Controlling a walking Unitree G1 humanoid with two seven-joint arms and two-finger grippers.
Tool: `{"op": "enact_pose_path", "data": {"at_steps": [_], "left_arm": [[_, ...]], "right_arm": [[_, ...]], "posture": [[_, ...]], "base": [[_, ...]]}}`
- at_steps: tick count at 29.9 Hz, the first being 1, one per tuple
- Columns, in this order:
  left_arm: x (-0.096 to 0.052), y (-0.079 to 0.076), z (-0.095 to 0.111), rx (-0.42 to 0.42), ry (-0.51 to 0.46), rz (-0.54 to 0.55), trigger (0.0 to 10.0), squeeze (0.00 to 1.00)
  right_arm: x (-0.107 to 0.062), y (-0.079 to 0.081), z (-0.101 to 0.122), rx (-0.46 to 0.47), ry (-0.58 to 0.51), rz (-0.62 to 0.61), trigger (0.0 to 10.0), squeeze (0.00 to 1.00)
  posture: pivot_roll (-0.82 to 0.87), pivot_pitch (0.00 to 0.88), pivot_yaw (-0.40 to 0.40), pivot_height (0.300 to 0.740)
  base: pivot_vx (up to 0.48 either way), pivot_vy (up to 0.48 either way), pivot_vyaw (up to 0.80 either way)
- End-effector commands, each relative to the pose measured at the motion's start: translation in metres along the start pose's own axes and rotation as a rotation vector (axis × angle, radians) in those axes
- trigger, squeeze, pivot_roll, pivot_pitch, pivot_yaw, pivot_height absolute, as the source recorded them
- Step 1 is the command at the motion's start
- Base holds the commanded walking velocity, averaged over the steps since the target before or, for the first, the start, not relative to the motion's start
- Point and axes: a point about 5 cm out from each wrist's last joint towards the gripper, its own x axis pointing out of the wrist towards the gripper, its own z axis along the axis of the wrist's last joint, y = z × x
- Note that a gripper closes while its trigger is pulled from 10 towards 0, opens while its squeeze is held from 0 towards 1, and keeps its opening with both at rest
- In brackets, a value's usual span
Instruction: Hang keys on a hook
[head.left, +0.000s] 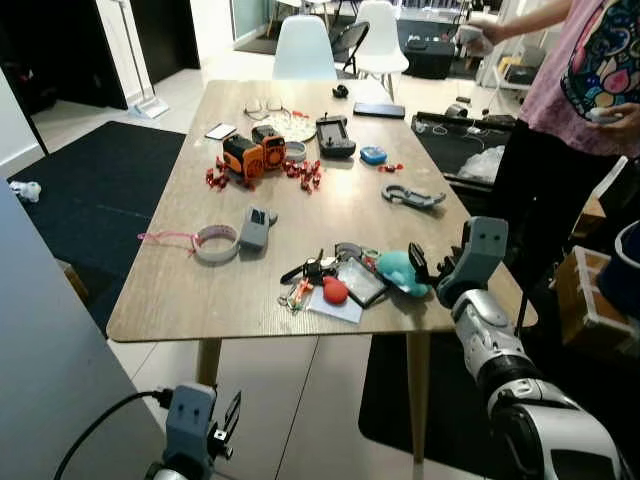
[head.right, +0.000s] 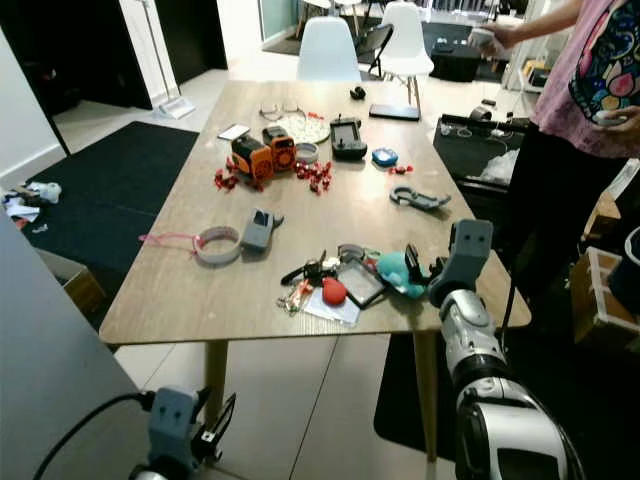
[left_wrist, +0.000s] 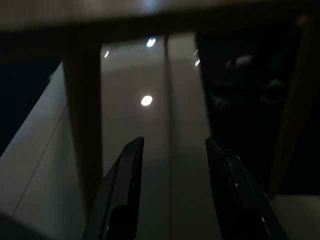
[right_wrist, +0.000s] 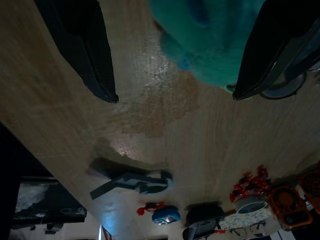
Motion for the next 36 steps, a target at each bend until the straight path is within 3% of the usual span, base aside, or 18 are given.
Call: {"op": "enact_pose_path", "data": {"at_steps": [1,9,15,16,17,18,19,20,23,24,25,27,28,36], "left_arm": [[-0.003,-0.004,0.005,0.016,-0.03,-0.043,10.0,0.0],[0.001,-0.006,0.037,0.064,-0.174,-0.071,10.0,0.0],[0.024,-0.019,0.074,0.109,-0.304,-0.142,10.0,0.0],[0.027,-0.02,0.077,0.108,-0.307,-0.147,10.0,0.0],[0.029,-0.022,0.08,0.107,-0.312,-0.154,10.0,0.0],[0.031,-0.024,0.082,0.105,-0.315,-0.161,10.0,0.0],[0.032,-0.024,0.083,0.103,-0.317,-0.165,10.0,0.0],[0.033,-0.026,0.084,0.103,-0.317,-0.17,10.0,0.0],[0.035,-0.027,0.084,0.104,-0.314,-0.176,10.0,0.0],[0.038,-0.03,0.082,0.106,-0.296,-0.179,10.0,0.0],[0.04,-0.031,0.081,0.105,-0.287,-0.178,10.0,0.0],[0.041,-0.031,0.081,0.105,-0.28,-0.176,10.0,0.0],[0.041,-0.031,0.081,0.105,-0.279,-0.176,10.0,0.0],[0.043,-0.029,0.086,0.105,-0.276,-0.153,10.0,0.0]], "right_arm": [[0.001,0.003,-0.002,-0.003,0.008,0.001,10.0,0.0],[0.0,0.004,-0.004,-0.009,0.014,0.006,10.0,0.0],[0.001,0.007,-0.005,-0.014,0.026,0.027,10.0,0.0],[0.001,0.007,-0.005,-0.012,0.026,0.031,10.0,0.17],[0.001,0.007,-0.006,-0.013,0.027,0.033,10.0,0.65],[0.001,0.008,-0.006,-0.014,0.028,0.034,10.0,0.83],[0.001,0.008,-0.006,-0.015,0.029,0.035,10.0,0.83],[0.0,0.008,-0.007,-0.015,0.038,0.036,10.0,1.0],[0.0,0.008,-0.009,-0.02,0.049,0.036,10.0,1.0],[-0.001,0.008,-0.014,-0.035,0.083,0.033,10.0,0.86],[-0.002,0.008,-0.016,-0.042,0.092,0.032,10.0,0.09],[-0.002,0.008,-0.017,-0.046,0.096,0.033,10.0,0.09],[-0.002,0.008,-0.016,-0.049,0.09,0.032,10.0,0.0],[0.002,0.012,0.0,-0.02,-0.02,0.039,10.0,0.0]], "posture": [[0.07,0.083,-0.044,0.74],[0.07,0.09,-0.04,0.74],[0.07,0.107,-0.043,0.74],[0.07,0.108,-0.043,0.74],[0.07,0.108,-0.043,0.74],[0.07,0.11,-0.042,0.74],[0.07,0.112,-0.04,0.74],[0.07,0.113,-0.04,0.74],[0.07,0.113,-0.04,0.74],[0.06,0.123,-0.038,0.74],[0.06,0.124,-0.037,0.74],[0.06,0.126,-0.037,0.74],[0.06,0.128,-0.034,0.74],[0.06,0.131,-0.033,0.74]], "base": [[0.0,0.0,0.0],[0.0,0.0,0.0],[0.0,0.0,0.0],[0.0,0.0,0.0],[0.0,0.0,0.0],[0.0,0.0,0.0],[0.0,0.0,0.0],[0.0,0.0,0.0],[0.0,0.0,0.0],[0.0,0.0,0.0],[0.0,0.0,0.0],[0.0,0.0,0.0],[0.0,0.0,0.0],[0.0,0.0,0.0]]}}
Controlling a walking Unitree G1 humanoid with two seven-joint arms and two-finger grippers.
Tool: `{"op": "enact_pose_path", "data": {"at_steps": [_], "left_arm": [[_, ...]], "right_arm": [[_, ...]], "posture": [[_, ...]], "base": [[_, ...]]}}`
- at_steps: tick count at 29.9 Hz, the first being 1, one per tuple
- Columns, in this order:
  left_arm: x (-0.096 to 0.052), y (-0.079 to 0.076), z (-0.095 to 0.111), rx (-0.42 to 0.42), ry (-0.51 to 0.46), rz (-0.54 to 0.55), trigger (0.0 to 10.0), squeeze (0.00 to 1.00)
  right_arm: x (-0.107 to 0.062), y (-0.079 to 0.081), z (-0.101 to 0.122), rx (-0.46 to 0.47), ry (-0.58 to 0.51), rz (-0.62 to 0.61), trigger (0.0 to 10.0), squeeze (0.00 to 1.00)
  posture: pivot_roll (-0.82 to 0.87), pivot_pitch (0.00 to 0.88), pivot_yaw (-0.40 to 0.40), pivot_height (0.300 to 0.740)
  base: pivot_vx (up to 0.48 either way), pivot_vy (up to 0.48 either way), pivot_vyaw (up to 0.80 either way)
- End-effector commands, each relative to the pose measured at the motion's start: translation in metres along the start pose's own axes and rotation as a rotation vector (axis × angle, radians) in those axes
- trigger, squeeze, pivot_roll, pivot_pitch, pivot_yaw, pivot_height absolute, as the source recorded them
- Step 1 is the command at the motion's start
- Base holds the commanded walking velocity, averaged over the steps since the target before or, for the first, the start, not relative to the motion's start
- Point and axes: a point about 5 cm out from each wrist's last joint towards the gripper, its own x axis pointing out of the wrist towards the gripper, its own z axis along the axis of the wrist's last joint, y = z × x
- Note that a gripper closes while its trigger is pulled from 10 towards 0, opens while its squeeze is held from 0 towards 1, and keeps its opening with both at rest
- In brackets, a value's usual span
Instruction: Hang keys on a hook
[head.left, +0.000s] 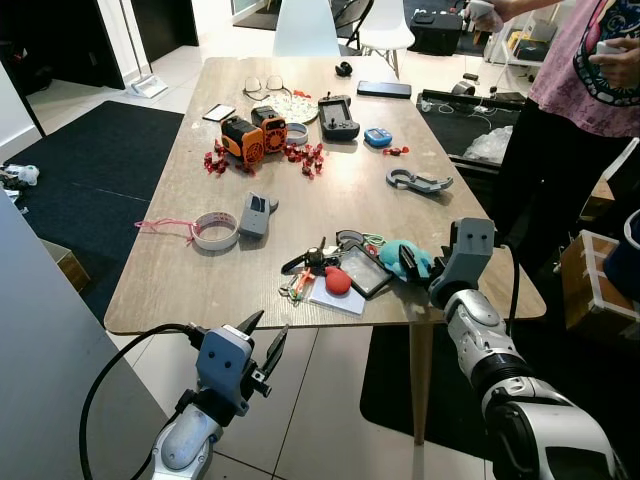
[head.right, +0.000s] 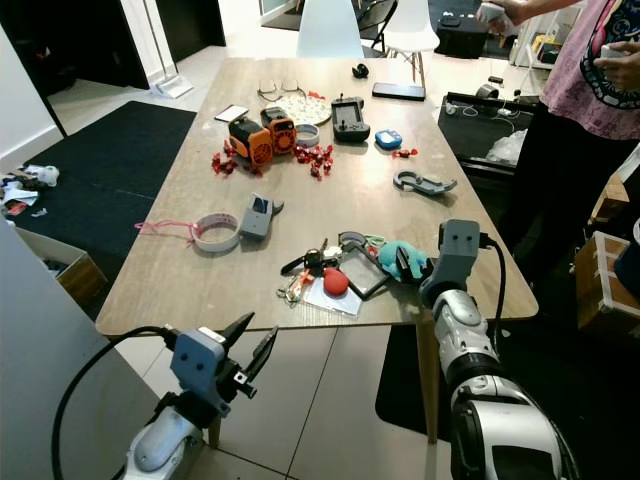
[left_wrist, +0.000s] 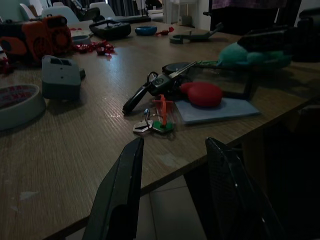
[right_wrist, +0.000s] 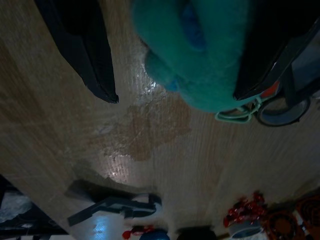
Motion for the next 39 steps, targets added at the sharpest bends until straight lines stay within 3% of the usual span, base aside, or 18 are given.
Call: {"op": "enact_pose_path", "data": {"at_steps": [1,10,17,19,25,36,39], "left_arm": [[0.002,-0.001,0.001,0.0,0.003,0.0,10.0,0.0],[0.001,-0.001,0.001,0.005,0.018,0.008,10.0,0.0],[0.001,-0.001,0.001,0.008,0.021,0.011,10.0,0.0],[0.001,0.0,0.002,0.008,0.02,0.012,10.0,0.0],[0.0,0.0,0.002,0.008,0.021,0.013,10.0,0.0],[-0.001,-0.003,0.0,-0.001,0.037,-0.011,10.0,0.0],[-0.002,-0.005,-0.001,-0.001,0.048,-0.028,10.0,0.0]], "right_arm": [[0.001,0.003,0.002,0.01,-0.015,0.009,10.0,0.0],[-0.003,0.004,-0.012,-0.004,0.056,0.002,10.0,0.0],[-0.002,0.013,-0.004,0.039,-0.036,0.073,10.0,0.0],[-0.001,0.02,0.008,0.083,-0.132,0.129,10.0,0.0],[-0.001,0.023,0.014,0.115,-0.178,0.155,10.0,0.0],[-0.002,0.028,-0.006,0.1,-0.033,0.186,10.0,0.0],[-0.005,0.027,-0.02,0.081,0.06,0.185,10.0,0.0]], "posture": [[0.06,0.131,-0.033,0.74],[0.06,0.133,-0.032,0.74],[0.06,0.132,-0.029,0.74],[0.06,0.131,-0.03,0.74],[0.06,0.129,-0.031,0.74],[0.06,0.128,-0.034,0.74],[0.06,0.127,-0.035,0.74]], "base": [[0.0,0.0,0.0],[0.0,0.0,0.0],[0.0,0.0,0.0],[0.0,0.0,0.0],[0.0,0.0,0.0],[0.0,0.0,0.0],[0.0,0.0,0.0]]}}
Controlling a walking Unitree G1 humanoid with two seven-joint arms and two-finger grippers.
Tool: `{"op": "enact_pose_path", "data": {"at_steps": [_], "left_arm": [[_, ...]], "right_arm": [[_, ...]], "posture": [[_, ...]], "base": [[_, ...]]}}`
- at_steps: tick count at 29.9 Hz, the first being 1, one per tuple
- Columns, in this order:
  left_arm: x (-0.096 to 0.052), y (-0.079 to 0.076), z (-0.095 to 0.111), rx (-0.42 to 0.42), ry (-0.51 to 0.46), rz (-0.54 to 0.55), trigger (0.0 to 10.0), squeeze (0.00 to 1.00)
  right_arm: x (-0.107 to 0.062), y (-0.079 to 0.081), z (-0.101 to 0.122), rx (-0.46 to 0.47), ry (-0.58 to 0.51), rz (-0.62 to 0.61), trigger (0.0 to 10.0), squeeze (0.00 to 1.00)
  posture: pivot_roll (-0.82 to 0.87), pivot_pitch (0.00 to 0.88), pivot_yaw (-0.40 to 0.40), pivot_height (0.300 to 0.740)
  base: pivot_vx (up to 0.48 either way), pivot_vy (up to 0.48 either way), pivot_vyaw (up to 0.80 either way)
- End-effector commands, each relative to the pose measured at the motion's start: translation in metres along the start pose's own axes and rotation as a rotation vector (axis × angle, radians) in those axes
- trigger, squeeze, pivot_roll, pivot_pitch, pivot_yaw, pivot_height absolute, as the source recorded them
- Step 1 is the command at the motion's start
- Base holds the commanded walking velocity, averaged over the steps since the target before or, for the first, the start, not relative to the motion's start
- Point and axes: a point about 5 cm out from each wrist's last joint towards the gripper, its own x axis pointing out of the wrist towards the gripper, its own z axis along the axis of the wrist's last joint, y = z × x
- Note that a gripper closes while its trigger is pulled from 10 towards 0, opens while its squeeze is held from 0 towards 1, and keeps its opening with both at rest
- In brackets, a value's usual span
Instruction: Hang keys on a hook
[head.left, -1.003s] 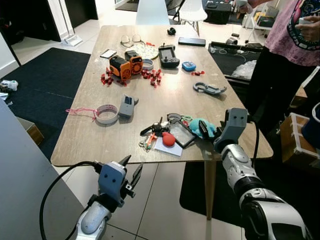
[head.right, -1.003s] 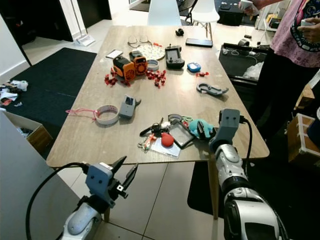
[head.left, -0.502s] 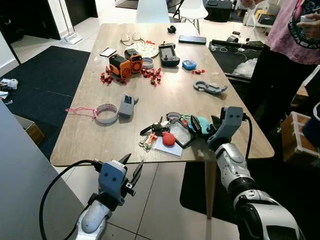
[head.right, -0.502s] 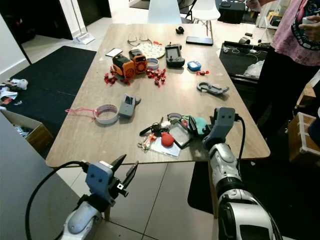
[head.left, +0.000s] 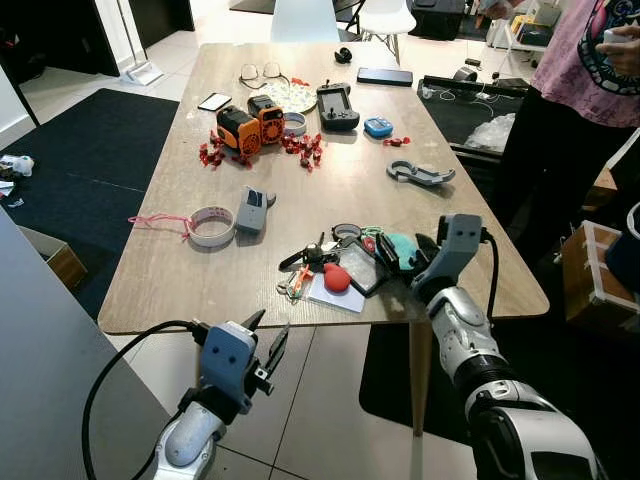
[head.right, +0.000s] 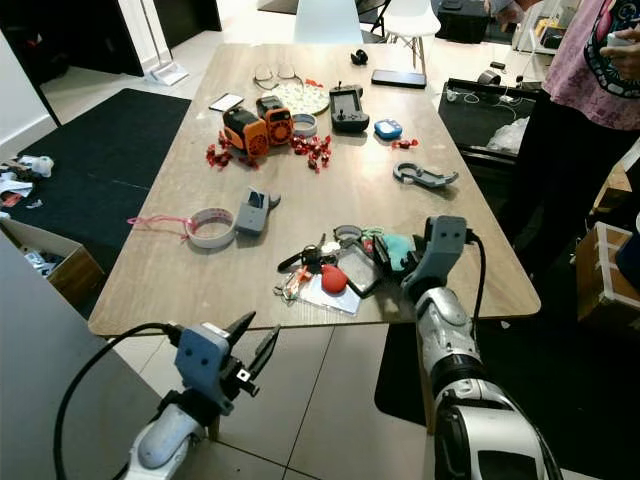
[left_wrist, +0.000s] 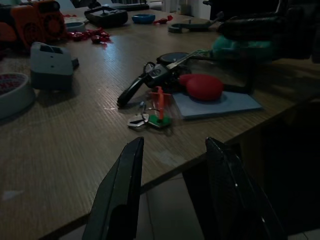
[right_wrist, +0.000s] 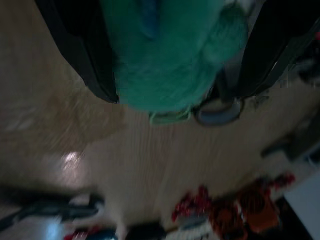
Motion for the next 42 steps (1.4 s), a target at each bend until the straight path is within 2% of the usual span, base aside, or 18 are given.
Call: {"op": "enact_pose_path", "data": {"at_steps": [1,4,5,12,24,25,26,27,42], "left_arm": [[-0.003,-0.002,-0.002,0.001,0.021,-0.017,10.0,0.0],[-0.003,-0.003,-0.003,-0.001,0.026,-0.019,10.0,0.0],[-0.003,-0.003,-0.003,-0.001,0.03,-0.022,10.0,0.0],[-0.004,-0.003,-0.004,-0.001,0.039,-0.031,10.0,0.0],[-0.003,-0.003,-0.004,-0.002,0.042,-0.032,10.0,0.0],[-0.003,-0.003,-0.004,-0.002,0.042,-0.032,10.0,0.0],[-0.003,-0.003,-0.004,-0.002,0.042,-0.032,10.0,0.0],[-0.002,-0.003,-0.004,-0.002,0.041,-0.032,10.0,0.0],[0.0,-0.001,-0.004,-0.002,0.038,-0.024,10.0,0.0]], "right_arm": [[-0.006,-0.004,-0.016,0.004,0.085,-0.016,10.0,0.0],[-0.008,-0.007,-0.02,-0.006,0.123,-0.041,10.0,0.0],[-0.01,-0.009,-0.025,-0.004,0.168,-0.056,10.0,0.0],[-0.011,-0.009,-0.033,-0.009,0.238,-0.052,10.0,0.0],[-0.011,-0.009,-0.034,-0.011,0.263,-0.054,10.0,0.0],[-0.011,-0.009,-0.033,-0.003,0.255,-0.052,1.7,0.0],[-0.011,-0.009,-0.033,-0.003,0.255,-0.052,1.7,0.0],[-0.011,-0.009,-0.032,0.006,0.248,-0.051,0.0,0.0],[-0.008,-0.011,-0.021,0.036,0.171,-0.047,0.0,0.0]], "posture": [[0.06,0.127,-0.035,0.74],[0.06,0.125,-0.035,0.74],[0.06,0.122,-0.035,0.74],[0.06,0.117,-0.036,0.74],[0.06,0.115,-0.035,0.74],[0.06,0.116,-0.034,0.74],[0.06,0.116,-0.034,0.74],[0.06,0.115,-0.034,0.74],[0.06,0.107,-0.034,0.74]], "base": [[0.0,0.0,0.0],[0.0,0.0,0.0],[0.0,0.0,0.0],[0.0,0.0,0.0],[0.0,0.0,0.0],[0.0,0.0,0.0],[0.0,0.0,0.0],[0.0,0.0,0.0],[0.0,0.0,0.0]]}}
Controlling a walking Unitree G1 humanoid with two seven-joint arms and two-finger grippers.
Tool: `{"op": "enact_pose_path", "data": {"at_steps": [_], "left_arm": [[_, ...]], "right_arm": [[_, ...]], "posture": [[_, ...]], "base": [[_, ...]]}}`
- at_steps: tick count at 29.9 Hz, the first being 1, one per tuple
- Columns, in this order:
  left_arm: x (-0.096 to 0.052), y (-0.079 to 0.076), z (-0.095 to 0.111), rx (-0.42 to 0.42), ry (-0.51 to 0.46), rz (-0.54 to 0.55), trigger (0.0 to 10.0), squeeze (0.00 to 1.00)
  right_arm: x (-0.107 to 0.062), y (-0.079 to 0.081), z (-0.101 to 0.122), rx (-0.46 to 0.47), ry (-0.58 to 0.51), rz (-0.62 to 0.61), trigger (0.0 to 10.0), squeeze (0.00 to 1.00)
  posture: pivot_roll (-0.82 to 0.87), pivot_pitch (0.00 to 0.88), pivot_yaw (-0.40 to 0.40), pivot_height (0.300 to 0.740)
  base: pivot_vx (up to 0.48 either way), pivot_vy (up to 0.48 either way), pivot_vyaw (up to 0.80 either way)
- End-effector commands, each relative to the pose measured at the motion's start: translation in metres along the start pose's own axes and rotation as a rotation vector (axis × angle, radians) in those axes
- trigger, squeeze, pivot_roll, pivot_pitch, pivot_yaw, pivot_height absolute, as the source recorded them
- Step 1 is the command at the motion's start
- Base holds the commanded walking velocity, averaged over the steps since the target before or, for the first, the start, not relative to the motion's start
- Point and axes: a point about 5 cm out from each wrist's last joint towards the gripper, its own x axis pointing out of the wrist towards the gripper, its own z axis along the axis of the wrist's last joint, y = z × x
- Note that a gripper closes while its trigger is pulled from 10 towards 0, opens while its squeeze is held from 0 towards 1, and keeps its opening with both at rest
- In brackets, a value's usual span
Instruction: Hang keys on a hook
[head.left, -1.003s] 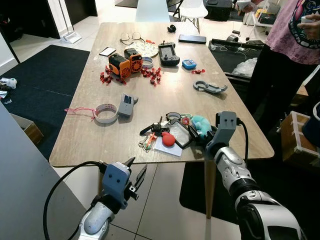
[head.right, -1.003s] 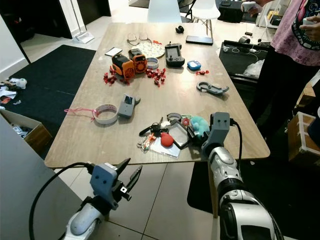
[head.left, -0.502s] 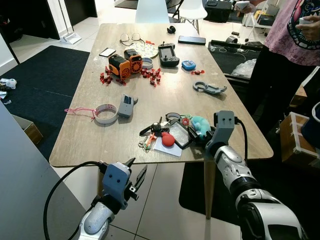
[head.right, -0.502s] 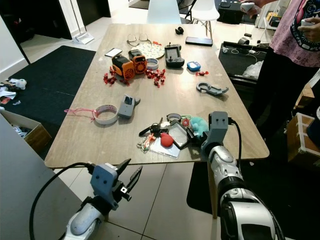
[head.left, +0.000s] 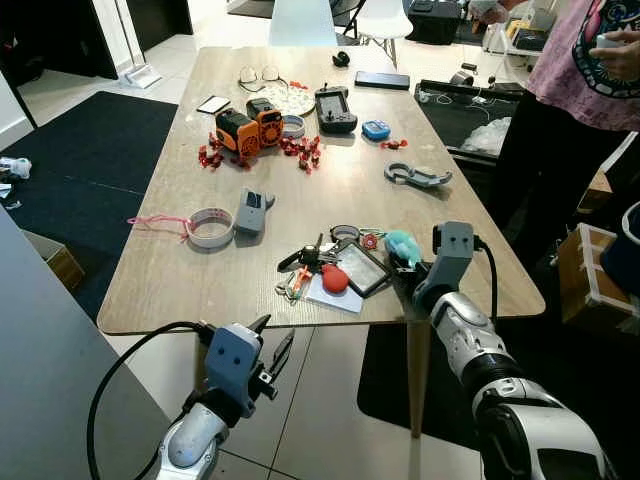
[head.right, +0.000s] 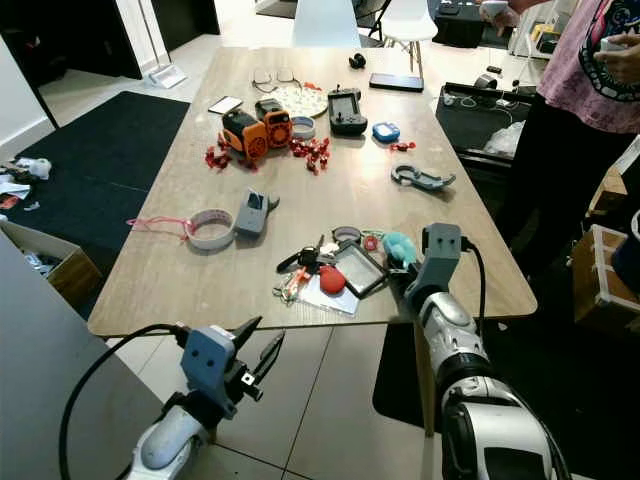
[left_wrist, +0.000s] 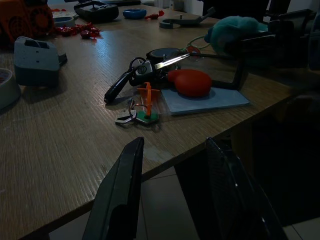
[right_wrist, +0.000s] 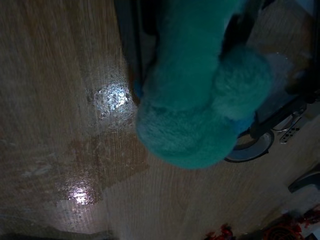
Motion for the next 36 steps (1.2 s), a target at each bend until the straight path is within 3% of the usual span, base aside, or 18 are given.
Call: {"op": "enact_pose_path", "data": {"at_steps": [1,3,10,11,12,14,15,16,18,19,20,24,26,28,29,31,32,36], "left_arm": [[-0.001,0.001,-0.003,0.004,0.02,-0.005,10.0,0.0],[-0.001,0.001,-0.003,0.003,0.02,-0.005,10.0,0.0],[-0.002,0.004,-0.005,-0.001,0.02,0.003,10.0,0.0],[-0.002,0.004,-0.005,-0.001,0.02,0.003,10.0,0.0],[-0.003,0.005,-0.007,-0.003,0.024,0.007,10.0,0.0],[-0.004,0.006,-0.009,-0.004,0.027,0.011,10.0,0.0],[-0.004,0.006,-0.009,-0.004,0.027,0.011,10.0,0.0],[-0.005,0.006,-0.01,-0.006,0.028,0.016,10.0,0.0],[-0.005,0.006,-0.01,-0.007,0.028,0.018,10.0,0.0],[-0.005,0.007,-0.011,-0.008,0.028,0.02,10.0,0.0],[-0.005,0.007,-0.011,-0.008,0.028,0.02,10.0,0.0],[-0.004,0.007,-0.012,-0.012,0.027,0.02,10.0,0.0],[-0.004,0.007,-0.012,-0.012,0.027,0.02,10.0,0.0],[-0.005,0.007,-0.013,-0.013,0.027,0.024,10.0,0.0],[-0.005,0.007,-0.013,-0.013,0.027,0.024,10.0,0.0],[-0.007,0.008,-0.015,-0.012,0.029,0.028,10.0,0.0],[-0.007,0.008,-0.015,-0.012,0.029,0.028,10.0,0.0],[-0.012,0.009,-0.019,-0.012,0.039,0.039,10.0,0.0]], "right_arm": [[-0.004,0.0,-0.013,0.03,0.037,-0.007,0.0,0.0],[-0.004,-0.001,-0.012,0.032,0.03,-0.008,0.0,0.0],[-0.005,-0.011,0.058,0.06,-0.384,-0.009,0.0,0.0],[-0.005,-0.011,0.058,0.06,-0.384,-0.009,0.0,0.0],[-0.014,-0.025,0.082,0.05,-0.519,-0.065,0.0,0.0],[-0.024,-0.039,0.099,0.04,-0.616,-0.131,0.0,0.0],[-0.024,-0.039,0.099,0.04,-0.616,-0.131,0.0,0.0],[-0.037,-0.059,0.111,0.032,-0.685,-0.222,0.0,0.0],[-0.041,-0.065,0.115,0.029,-0.703,-0.251,0.0,0.0],[-0.053,-0.083,0.12,0.011,-0.727,-0.332,0.0,0.0],[-0.053,-0.083,0.12,0.011,-0.727,-0.332,0.0,0.0],[-0.09,-0.14,0.107,0.044,-0.681,-0.593,0.0,0.0],[-0.097,-0.148,0.102,0.057,-0.668,-0.631,0.0,0.0],[-0.121,-0.174,0.072,0.117,-0.551,-0.789,0.0,0.0],[-0.121,-0.174,0.072,0.117,-0.551,-0.789,0.0,0.0],[-0.137,-0.187,0.042,0.187,-0.449,-0.881,0.0,0.0],[-0.137,-0.187,0.042,0.187,-0.449,-0.881,0.0,0.0],[-0.153,-0.189,-0.001,0.242,-0.289,-0.949,0.0,0.0]], "posture": [[0.06,0.107,-0.034,0.74],[0.06,0.107,-0.034,0.74],[0.06,0.092,-0.033,0.74],[0.06,0.092,-0.033,0.74],[0.05,0.084,-0.033,0.74],[0.05,0.082,-0.032,0.74],[0.05,0.082,-0.032,0.74],[0.05,0.079,-0.031,0.74],[0.05,0.079,-0.031,0.74],[0.05,0.072,-0.03,0.74],[0.05,0.072,-0.03,0.74],[0.05,0.063,-0.031,0.74],[0.05,0.063,-0.032,0.74],[0.04,0.057,-0.036,0.74],[0.04,0.057,-0.036,0.74],[0.05,0.053,-0.04,0.74],[0.05,0.053,-0.04,0.74],[0.05,0.047,-0.047,0.74]], "base": [[0.0,0.0,0.0],[0.0,0.0,0.0],[0.0,0.0,0.0],[0.0,0.0,0.0],[0.0,0.0,0.0],[0.0,0.0,0.0],[0.0,0.0,0.0],[0.0,0.0,0.0],[0.0,0.0,0.0],[0.0,0.0,0.0],[0.0,0.0,0.0],[0.0,0.0,0.0],[0.0,0.0,0.0],[0.0,0.0,0.0],[0.0,0.0,0.0],[0.0,0.0,0.0],[0.0,0.0,0.0],[0.0,0.0,0.0]]}}
